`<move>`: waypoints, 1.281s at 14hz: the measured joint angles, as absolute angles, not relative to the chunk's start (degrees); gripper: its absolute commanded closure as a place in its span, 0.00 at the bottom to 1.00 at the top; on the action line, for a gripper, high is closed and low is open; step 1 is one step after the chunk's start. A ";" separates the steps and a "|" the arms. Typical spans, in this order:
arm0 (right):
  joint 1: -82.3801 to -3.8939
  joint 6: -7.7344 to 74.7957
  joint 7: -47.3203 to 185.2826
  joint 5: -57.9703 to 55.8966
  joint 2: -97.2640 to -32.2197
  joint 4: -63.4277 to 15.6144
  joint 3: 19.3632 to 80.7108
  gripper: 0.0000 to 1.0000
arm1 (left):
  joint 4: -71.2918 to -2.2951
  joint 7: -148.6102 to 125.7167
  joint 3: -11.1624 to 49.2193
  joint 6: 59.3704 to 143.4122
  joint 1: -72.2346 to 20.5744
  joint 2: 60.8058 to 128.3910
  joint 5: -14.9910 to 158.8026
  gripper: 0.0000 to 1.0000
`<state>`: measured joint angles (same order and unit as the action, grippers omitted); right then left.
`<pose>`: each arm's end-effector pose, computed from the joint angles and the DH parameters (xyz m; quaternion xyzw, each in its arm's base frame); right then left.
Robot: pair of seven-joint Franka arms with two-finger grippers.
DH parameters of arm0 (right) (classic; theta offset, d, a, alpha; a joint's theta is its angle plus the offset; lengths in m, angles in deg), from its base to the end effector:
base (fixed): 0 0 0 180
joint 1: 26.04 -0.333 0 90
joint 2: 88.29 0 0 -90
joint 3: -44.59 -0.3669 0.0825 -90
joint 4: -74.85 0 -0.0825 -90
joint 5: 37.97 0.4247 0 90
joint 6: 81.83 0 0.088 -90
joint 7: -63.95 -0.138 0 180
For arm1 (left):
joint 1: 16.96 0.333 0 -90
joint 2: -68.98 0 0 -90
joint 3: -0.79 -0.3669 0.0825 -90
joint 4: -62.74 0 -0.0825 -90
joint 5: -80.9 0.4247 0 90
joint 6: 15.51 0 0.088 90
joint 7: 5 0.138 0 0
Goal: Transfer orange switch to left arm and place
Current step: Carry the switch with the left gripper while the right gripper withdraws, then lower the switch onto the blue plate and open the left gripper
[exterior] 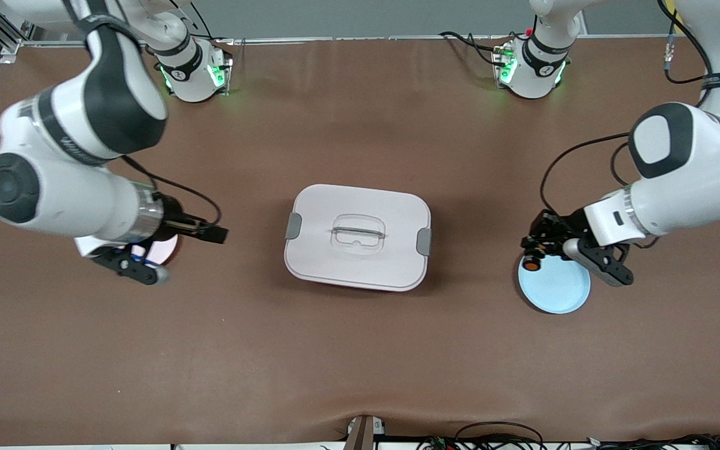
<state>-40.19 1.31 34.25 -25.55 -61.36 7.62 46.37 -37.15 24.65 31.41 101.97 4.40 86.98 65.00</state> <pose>0.7045 0.1923 0.5251 -0.9795 0.1457 0.1254 0.0600 0.6833 -0.1042 0.4260 0.9453 -0.2560 0.0497 0.1957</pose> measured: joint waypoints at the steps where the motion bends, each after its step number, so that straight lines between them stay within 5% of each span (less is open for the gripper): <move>1: -38.54 -0.24 37.99 -26.70 -61.70 7.63 46.38 0.00 | -37.32 27.62 31.39 101.80 5.53 87.77 67.59 1.00; 12: -30.92 -8.10 59.69 -35.91 -63.79 7.65 46.40 0.00 | -38.02 48.05 31.51 110.01 8.97 99.32 95.13 1.00; 18: -29.63 -10.51 60.25 -36.44 -65.55 7.67 46.34 0.00 | -46.00 57.09 31.48 120.99 10.00 100.64 100.48 1.00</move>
